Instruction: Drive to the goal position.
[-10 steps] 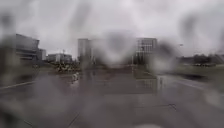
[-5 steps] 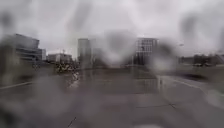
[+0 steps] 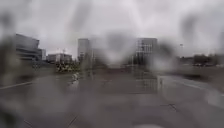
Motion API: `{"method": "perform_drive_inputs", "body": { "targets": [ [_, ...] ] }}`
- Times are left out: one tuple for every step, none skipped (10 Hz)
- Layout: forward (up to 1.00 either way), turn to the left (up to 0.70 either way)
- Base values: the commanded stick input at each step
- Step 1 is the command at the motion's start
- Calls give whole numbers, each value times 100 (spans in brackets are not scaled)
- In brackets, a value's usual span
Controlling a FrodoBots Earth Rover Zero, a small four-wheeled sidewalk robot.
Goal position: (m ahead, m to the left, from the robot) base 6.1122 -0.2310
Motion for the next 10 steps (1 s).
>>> {"method": "perform_drive_inputs", "body": {
  "targets": [
    [6,0],
    [7,0],
    [7,0],
    [7,0],
    [7,0],
    [7,0],
    [7,0],
    [6,0],
    [7,0],
    [7,0]
  ]
}}
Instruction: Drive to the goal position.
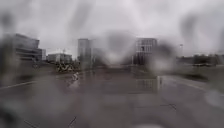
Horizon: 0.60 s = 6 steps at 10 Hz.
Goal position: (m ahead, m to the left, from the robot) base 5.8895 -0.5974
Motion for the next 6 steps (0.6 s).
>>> {"method": "perform_drive_inputs", "body": {
  "targets": [
    [6,0],
    [6,0],
    [7,0],
    [6,0],
    [7,0],
    [7,0]
  ]
}}
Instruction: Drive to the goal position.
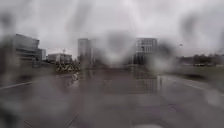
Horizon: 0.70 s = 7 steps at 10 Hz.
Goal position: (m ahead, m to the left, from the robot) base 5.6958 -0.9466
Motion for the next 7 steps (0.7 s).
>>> {"method": "perform_drive_inputs", "body": {
  "targets": [
    [7,0],
    [7,0],
    [6,0],
    [6,0],
    [7,1],
    [6,0],
    [7,0]
  ]
}}
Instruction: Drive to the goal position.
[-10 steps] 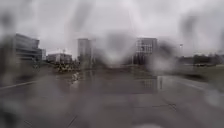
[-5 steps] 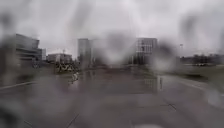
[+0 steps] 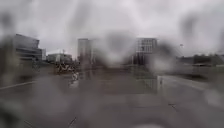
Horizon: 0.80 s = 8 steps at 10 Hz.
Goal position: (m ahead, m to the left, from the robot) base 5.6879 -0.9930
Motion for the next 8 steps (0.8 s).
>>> {"method": "perform_drive_inputs", "body": {
  "targets": [
    [7,0],
    [7,0],
    [6,0],
    [6,0],
    [7,0],
    [7,0],
    [7,0],
    [7,0]
  ]
}}
